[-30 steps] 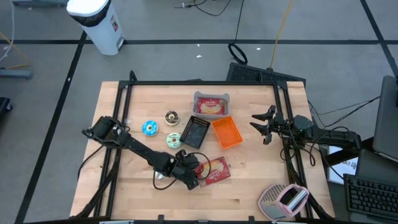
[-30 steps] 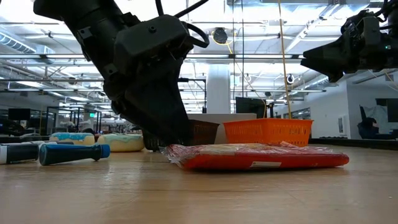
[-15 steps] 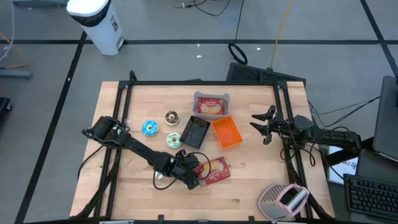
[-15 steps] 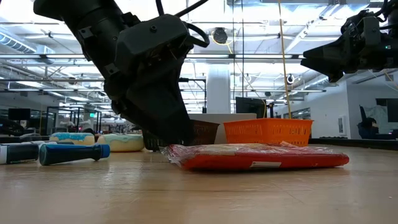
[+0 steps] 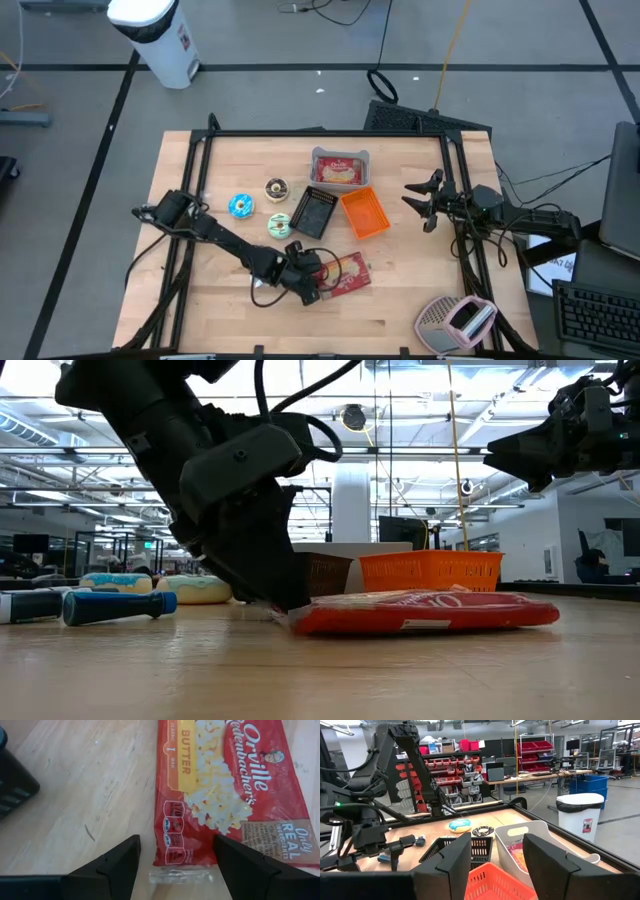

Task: Pick & Place Food Item
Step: Put the red popcorn bag into the white bin

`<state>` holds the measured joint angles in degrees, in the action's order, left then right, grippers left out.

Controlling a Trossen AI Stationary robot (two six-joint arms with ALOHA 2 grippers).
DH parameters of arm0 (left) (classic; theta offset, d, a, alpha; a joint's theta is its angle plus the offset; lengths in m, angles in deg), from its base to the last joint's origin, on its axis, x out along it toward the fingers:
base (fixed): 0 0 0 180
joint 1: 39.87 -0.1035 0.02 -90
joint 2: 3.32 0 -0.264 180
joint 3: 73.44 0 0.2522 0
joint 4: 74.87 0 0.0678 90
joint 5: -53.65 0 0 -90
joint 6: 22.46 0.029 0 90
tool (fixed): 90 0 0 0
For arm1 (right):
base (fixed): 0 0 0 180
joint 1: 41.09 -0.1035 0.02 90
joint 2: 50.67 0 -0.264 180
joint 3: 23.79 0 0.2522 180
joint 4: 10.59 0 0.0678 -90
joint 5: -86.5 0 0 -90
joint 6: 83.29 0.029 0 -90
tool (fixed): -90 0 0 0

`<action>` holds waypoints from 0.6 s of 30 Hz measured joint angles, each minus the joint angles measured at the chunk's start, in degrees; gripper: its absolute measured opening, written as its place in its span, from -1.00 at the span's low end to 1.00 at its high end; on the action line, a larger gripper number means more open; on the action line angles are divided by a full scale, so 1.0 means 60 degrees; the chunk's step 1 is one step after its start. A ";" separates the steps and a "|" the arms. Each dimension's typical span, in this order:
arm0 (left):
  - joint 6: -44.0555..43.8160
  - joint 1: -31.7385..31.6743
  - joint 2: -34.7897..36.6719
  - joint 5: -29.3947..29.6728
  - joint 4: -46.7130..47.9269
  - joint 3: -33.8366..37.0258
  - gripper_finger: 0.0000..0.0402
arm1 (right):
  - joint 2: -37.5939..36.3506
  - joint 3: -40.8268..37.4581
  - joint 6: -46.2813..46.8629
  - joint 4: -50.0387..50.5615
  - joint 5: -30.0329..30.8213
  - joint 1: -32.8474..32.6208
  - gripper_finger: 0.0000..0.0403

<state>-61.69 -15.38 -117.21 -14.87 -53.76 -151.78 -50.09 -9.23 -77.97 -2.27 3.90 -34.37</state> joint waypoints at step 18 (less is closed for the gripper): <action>-0.0335 -0.0302 0.0025 -0.0391 -0.0171 0.0014 -0.36 | 0.0007 0.0001 0.0000 0.0008 0.0000 -0.0003 -0.17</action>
<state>-63.70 -17.19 -117.06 -17.22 -54.78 -151.69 -50.05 -9.22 -77.97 -2.22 3.90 -34.39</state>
